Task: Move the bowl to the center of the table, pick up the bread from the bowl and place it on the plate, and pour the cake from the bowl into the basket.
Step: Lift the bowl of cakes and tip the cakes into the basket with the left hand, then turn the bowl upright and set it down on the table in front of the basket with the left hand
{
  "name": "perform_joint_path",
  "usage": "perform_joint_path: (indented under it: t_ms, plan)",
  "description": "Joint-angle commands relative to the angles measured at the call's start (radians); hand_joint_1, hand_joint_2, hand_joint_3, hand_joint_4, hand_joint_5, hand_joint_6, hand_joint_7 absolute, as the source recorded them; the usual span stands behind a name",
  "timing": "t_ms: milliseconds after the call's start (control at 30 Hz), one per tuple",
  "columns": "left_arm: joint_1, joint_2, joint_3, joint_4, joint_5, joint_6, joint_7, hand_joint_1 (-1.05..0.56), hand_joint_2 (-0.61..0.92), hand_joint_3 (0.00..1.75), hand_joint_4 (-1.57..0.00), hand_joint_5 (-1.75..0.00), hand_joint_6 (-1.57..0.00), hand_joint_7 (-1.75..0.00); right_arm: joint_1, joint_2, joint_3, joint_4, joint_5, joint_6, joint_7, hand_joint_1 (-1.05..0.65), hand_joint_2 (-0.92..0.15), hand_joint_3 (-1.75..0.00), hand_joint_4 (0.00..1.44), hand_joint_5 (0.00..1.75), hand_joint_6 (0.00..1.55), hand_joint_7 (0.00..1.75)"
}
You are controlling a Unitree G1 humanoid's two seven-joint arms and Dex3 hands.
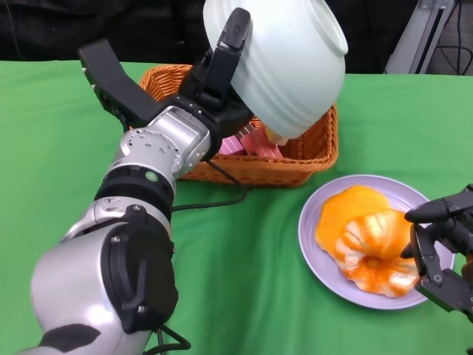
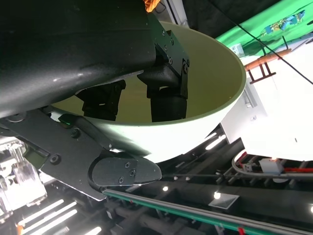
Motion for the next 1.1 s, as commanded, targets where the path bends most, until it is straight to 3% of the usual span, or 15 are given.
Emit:
perform_joint_path:
  t_ms: [33,433,600,700,733,767,833,967,1100]
  plan:
    - [-0.031,0.014,0.008,-0.002,-0.020,0.007,-0.022,-0.32,0.92,0.50,-0.81,-1.75,-0.64,-1.75,0.006,-0.014,-0.004,-0.006,0.004,-0.008,-0.003,-0.08,-0.66,-0.81,0.66,1.58,0.64,1.27]
    - [-0.028,0.024,-0.018,-0.026,-0.012,0.037,-0.066,-0.26,0.91,0.48,-0.84,-1.75,-0.71,-1.75,0.007,-0.016,-0.004,-0.004,0.004,-0.018,0.001,-0.07,-0.66,-0.81,0.66,1.58,0.64,1.26]
    - [-0.019,0.032,-0.058,-0.051,0.006,0.045,-0.107,-0.26,0.91,0.50,-0.84,-1.75,-0.71,-1.75,0.008,-0.016,-0.004,-0.006,-0.004,-0.018,-0.004,-0.07,-0.65,-0.83,0.66,1.58,0.64,1.26]
    - [0.004,0.033,-0.141,-0.112,0.072,-0.010,-0.156,-0.27,0.90,0.51,-0.82,-1.75,-0.65,-1.75,0.008,-0.017,-0.003,-0.009,0.003,-0.010,0.001,-0.07,-0.65,-0.84,0.66,1.59,0.64,1.27]
    - [0.015,0.031,-0.172,-0.141,0.098,-0.038,-0.174,-0.22,0.75,0.84,-0.81,-1.75,-0.65,-1.70,0.009,-0.018,-0.003,-0.010,0.003,-0.008,0.001,-0.07,-0.64,-0.84,0.66,1.59,0.64,1.27]
    - [0.023,0.028,-0.191,-0.160,0.114,-0.056,-0.184,-0.20,0.67,1.00,-0.81,-1.75,-0.64,-1.68,0.009,-0.018,-0.003,-0.011,0.004,-0.006,0.001,-0.08,-0.64,-0.84,0.66,1.59,0.64,1.26]
    - [0.050,0.032,-0.251,-0.213,0.163,-0.114,-0.241,-0.19,0.62,1.15,-0.80,-1.75,-0.66,-1.67,0.007,-0.018,-0.003,-0.010,0.005,-0.007,0.001,-0.07,-0.64,-0.85,0.67,1.59,0.64,1.27]
    - [0.100,0.072,-0.364,-0.309,0.251,-0.206,-0.374,-0.23,0.60,1.12,-0.79,-1.75,-0.72,-1.60,0.007,-0.018,-0.002,-0.008,0.003,-0.012,-0.001,-0.07,-0.62,-0.86,0.67,1.59,0.64,1.27]
    - [0.176,0.116,-0.457,-0.428,0.357,-0.352,-0.402,-0.25,0.52,1.18,-0.82,-1.75,-0.76,-1.59,0.012,-0.016,0.000,-0.022,0.002,0.001,-0.004,-0.08,-0.63,-0.87,0.67,1.58,0.64,1.27]
